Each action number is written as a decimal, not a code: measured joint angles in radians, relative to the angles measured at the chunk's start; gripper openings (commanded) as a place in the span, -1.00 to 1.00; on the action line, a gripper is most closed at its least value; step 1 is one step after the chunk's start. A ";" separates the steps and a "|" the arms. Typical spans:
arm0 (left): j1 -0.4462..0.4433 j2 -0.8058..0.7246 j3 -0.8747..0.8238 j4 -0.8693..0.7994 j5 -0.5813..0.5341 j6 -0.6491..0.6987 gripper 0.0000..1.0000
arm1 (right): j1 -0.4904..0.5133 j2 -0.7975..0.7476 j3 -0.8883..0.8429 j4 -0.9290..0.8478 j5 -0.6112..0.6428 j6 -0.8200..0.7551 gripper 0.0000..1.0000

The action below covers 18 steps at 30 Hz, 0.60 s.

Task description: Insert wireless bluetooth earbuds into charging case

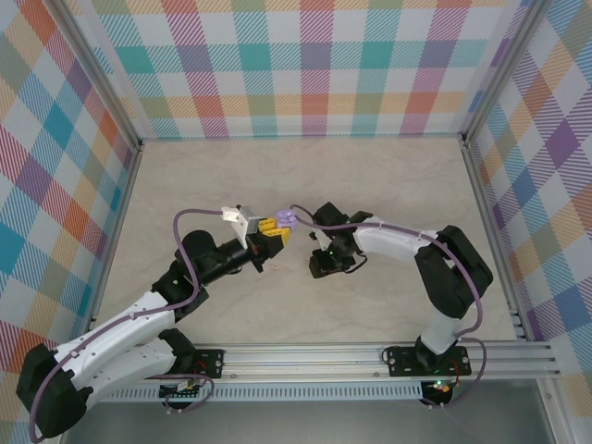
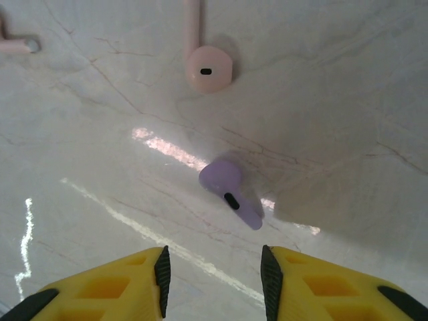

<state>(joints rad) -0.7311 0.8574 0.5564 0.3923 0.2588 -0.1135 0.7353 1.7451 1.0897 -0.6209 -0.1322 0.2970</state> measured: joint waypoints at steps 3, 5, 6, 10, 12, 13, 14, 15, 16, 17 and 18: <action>0.000 0.000 0.000 0.000 0.000 0.000 -0.74 | 0.014 0.015 0.014 -0.006 0.039 0.000 -0.23; 0.000 -0.001 0.000 0.000 0.000 0.000 -0.74 | 0.019 0.026 0.024 -0.009 0.056 0.000 -0.27; 0.000 -0.001 0.000 0.000 0.000 0.000 -0.74 | 0.021 0.035 0.031 -0.010 0.066 0.000 -0.28; 0.000 -0.001 0.000 0.000 0.000 0.000 -0.74 | 0.025 0.069 0.051 -0.010 0.098 0.000 -0.39; 0.000 -0.001 0.000 -0.001 -0.002 0.000 -0.74 | 0.025 0.079 0.055 -0.010 0.108 0.000 -0.46; 0.000 -0.001 0.000 -0.001 -0.003 0.000 -0.74 | 0.026 0.082 0.055 -0.010 0.114 0.001 -0.49; 0.000 -0.001 0.000 -0.001 -0.006 0.000 -0.74 | 0.026 0.084 0.055 -0.010 0.118 0.001 -0.52; 0.000 -0.002 0.000 -0.001 -0.008 0.000 -0.73 | 0.026 0.085 0.055 -0.010 0.124 0.001 -0.56; 0.000 -0.002 0.000 -0.001 -0.009 0.000 -0.73 | 0.026 0.085 0.055 -0.010 0.132 0.003 -0.59; 0.000 -0.003 0.000 -0.001 -0.010 0.000 -0.73 | 0.026 0.085 0.055 -0.010 0.140 0.006 -0.62; 0.000 -0.004 0.000 -0.002 -0.010 0.000 -0.73 | 0.026 0.085 0.055 -0.010 0.150 0.009 -0.65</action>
<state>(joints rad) -0.7311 0.8532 0.5564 0.3908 0.2485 -0.1139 0.7612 1.8305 1.1450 -0.6304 0.0177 0.3061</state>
